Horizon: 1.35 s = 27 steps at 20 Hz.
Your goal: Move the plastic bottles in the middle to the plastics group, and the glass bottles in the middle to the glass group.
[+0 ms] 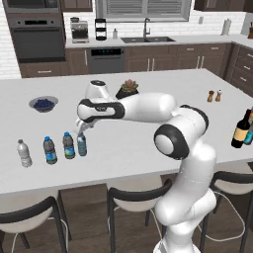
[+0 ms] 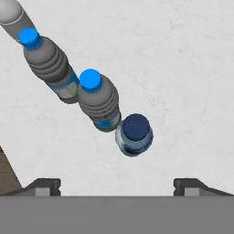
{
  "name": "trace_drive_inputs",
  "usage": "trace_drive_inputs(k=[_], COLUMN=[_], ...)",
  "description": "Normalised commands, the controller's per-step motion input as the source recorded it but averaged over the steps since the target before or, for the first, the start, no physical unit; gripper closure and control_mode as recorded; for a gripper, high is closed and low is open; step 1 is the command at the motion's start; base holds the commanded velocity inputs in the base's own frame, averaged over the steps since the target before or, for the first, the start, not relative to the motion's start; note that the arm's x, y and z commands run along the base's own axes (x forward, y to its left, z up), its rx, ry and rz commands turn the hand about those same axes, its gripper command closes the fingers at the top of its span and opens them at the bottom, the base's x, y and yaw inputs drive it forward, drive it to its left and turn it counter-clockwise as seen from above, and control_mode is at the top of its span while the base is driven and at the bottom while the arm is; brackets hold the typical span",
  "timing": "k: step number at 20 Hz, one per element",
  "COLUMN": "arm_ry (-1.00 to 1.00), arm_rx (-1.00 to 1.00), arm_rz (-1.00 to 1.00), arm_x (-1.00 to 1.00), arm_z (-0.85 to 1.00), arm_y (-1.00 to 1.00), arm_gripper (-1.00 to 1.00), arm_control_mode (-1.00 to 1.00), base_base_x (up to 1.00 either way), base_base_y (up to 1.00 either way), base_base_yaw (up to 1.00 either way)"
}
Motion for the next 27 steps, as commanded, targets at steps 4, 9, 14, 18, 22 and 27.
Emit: trace_drive_inputs(k=[4, 9, 14, 18, 22, 27], arm_ry=[-0.01, -0.06, -0.03, 0.02, -0.05, -0.17], arm_rx=[0.08, 0.11, 0.07, 0.00, -0.03, -0.15], arm_rz=[-0.12, -0.16, -0.12, -0.14, -0.20, -0.27], arm_x=[-1.00, -1.00, -0.93, -0.69, -0.67, -0.47], arm_z=[0.00, 0.00, 0.08, 0.65, 0.99, 1.00], arm_y=[-0.80, -0.82, -0.45, -0.31, -0.33, -0.19], arm_gripper=[-1.00, -1.00, -1.00, -1.00, -1.00, -1.00], arm_control_mode=[-1.00, -1.00, -1.00, -1.00, -1.00, -1.00], base_base_x=[0.00, 0.00, 0.00, 0.00, 0.00, 0.00], base_base_y=[0.00, 0.00, 0.00, 0.00, 0.00, 0.00], base_base_yaw=[0.00, 0.00, 0.00, 0.00, 0.00, 0.00])
